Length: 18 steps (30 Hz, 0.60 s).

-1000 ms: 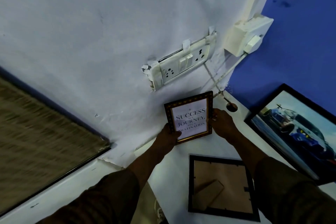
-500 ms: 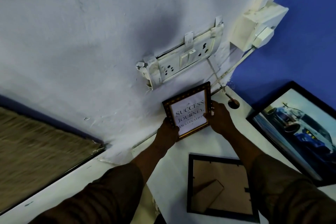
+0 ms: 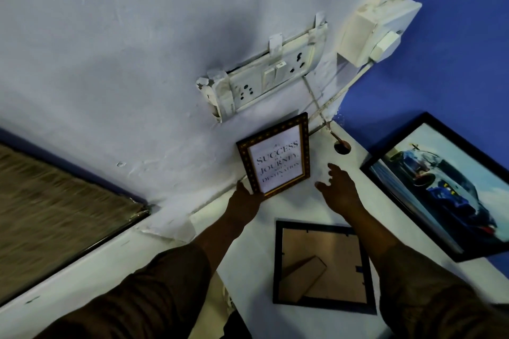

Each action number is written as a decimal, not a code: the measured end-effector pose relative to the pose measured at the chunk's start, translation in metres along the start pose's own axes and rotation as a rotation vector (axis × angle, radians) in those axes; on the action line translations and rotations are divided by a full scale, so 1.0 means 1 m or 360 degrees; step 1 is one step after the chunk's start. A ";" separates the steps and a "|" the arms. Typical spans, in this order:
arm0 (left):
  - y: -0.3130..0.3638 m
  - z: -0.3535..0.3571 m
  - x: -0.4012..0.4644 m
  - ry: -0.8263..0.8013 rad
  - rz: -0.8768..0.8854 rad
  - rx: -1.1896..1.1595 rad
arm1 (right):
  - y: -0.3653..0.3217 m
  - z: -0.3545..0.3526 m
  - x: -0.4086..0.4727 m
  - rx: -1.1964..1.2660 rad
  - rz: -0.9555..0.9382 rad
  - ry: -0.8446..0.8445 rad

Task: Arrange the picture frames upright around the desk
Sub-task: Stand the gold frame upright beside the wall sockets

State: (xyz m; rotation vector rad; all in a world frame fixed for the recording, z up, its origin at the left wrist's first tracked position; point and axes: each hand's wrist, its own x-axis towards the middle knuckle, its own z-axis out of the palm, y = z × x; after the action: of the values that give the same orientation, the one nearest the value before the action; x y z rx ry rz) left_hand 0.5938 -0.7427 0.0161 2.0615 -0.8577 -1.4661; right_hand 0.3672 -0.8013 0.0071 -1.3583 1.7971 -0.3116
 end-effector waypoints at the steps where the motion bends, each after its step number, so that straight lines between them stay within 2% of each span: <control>1: -0.008 0.003 -0.003 -0.0012 -0.0060 0.0003 | 0.012 0.000 -0.010 0.0021 0.0066 0.0022; 6: -0.059 0.029 -0.029 -0.0186 -0.0335 0.0037 | 0.073 0.008 -0.064 -0.0014 0.0437 0.0174; 9: -0.085 0.045 -0.043 -0.0275 -0.0394 0.0067 | 0.101 0.010 -0.095 -0.0075 0.0712 0.0315; 11: -0.097 0.054 -0.050 -0.0311 -0.0391 0.0112 | 0.118 0.014 -0.110 -0.0064 0.0829 0.0277; 18: -0.102 0.077 -0.068 -0.0398 -0.0375 0.0342 | 0.130 0.022 -0.120 -0.0037 0.0846 0.0212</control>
State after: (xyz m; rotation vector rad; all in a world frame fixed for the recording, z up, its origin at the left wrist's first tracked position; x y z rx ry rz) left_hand 0.5271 -0.6247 -0.0339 2.2278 -0.9275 -1.8613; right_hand 0.3032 -0.6398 -0.0322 -0.8418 2.1958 -0.0940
